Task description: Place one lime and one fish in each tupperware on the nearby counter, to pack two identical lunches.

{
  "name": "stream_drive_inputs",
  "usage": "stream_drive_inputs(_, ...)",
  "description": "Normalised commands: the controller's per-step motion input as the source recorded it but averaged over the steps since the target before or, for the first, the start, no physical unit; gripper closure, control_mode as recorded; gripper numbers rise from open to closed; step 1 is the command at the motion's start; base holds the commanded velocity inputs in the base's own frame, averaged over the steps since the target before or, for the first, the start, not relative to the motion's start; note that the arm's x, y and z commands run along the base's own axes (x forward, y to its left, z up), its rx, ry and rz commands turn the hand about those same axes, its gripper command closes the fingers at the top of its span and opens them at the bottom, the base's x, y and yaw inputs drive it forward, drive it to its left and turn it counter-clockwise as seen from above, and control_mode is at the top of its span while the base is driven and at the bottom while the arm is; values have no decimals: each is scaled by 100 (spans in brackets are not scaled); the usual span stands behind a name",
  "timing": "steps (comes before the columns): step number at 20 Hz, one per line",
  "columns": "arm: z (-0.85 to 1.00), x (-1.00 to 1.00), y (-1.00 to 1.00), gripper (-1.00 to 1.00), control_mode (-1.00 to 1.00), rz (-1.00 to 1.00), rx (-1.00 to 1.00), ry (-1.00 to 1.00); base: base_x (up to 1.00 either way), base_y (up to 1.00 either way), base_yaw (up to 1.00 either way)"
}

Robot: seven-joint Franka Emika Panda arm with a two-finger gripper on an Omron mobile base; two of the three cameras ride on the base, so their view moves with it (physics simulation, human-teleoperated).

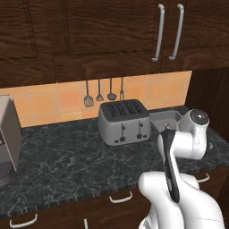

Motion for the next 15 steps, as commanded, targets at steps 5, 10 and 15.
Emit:
stream_drive_inputs(5,51,-66,100,-100,-100,10,-8,-6,0,0,0)
stream_drive_inputs(10,5,-51,93,-100,-100,1,-2,-13,0,0,0)
stream_drive_inputs(15,-24,-1,23,-100,-100,0,0,-5,0,0,0)
